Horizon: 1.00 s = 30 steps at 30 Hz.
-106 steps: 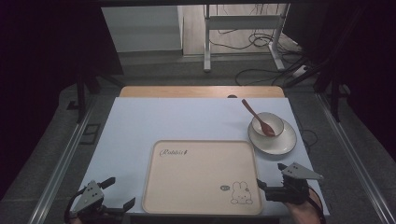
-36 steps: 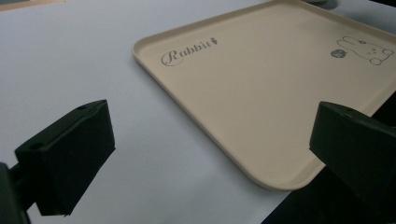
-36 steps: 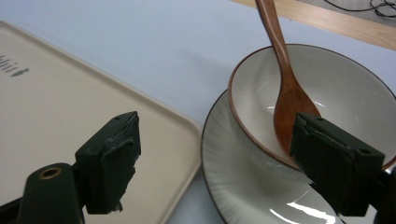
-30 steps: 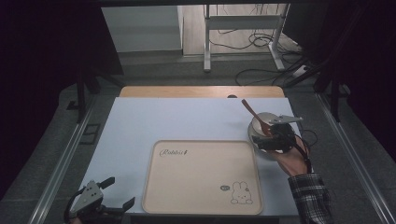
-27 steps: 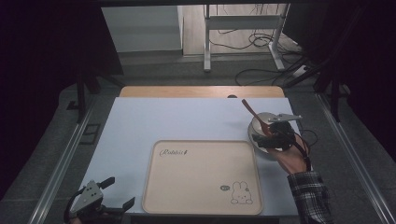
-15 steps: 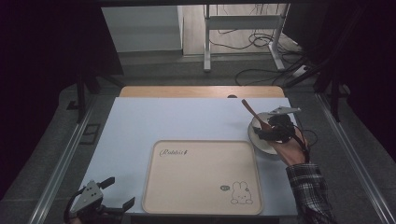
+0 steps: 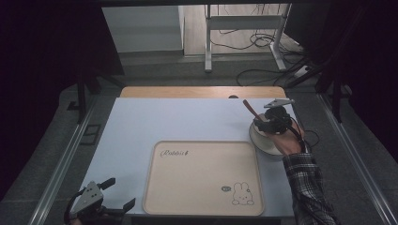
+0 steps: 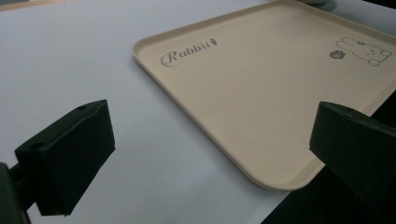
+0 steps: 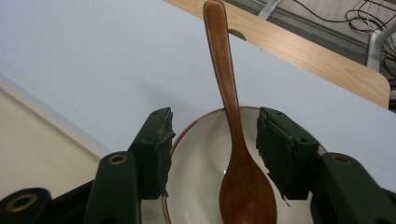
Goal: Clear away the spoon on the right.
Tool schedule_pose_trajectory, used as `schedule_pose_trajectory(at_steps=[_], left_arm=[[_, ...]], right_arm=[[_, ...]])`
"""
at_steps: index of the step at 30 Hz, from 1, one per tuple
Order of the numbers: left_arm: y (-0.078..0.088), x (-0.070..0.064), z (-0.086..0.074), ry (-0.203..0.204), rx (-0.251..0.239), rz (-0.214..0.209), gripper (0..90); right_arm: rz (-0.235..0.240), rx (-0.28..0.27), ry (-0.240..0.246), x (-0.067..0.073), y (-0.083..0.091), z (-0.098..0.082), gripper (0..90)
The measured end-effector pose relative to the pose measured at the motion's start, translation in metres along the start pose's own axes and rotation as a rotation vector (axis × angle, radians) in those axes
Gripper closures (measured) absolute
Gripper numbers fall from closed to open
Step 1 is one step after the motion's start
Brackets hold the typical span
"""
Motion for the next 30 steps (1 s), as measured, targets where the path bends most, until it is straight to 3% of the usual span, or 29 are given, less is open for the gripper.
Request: schedule_pose_trajectory(at_steps=[15, 30], left_arm=[[0.000, 0.000, 0.000, 0.000, -0.003, -0.002, 0.0], [0.000, 0.000, 0.000, 0.001, -0.004, -0.004, 0.0]], right_arm=[[-0.010, -0.001, 0.012, -0.005, -0.027, 0.019, 54.6], [-0.010, 0.043, 0.019, -0.007, -0.056, 0.025, 63.8]])
Point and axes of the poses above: each handheld gripper's, and its own axes: y roughly backward along the jaws, z roughly out of its top, x roughly to its left, the point moved 2 cm from there along -y, roughly forward along the jaws, and after that the axes turned 11 degrees about -y, right-handed, at the moved point
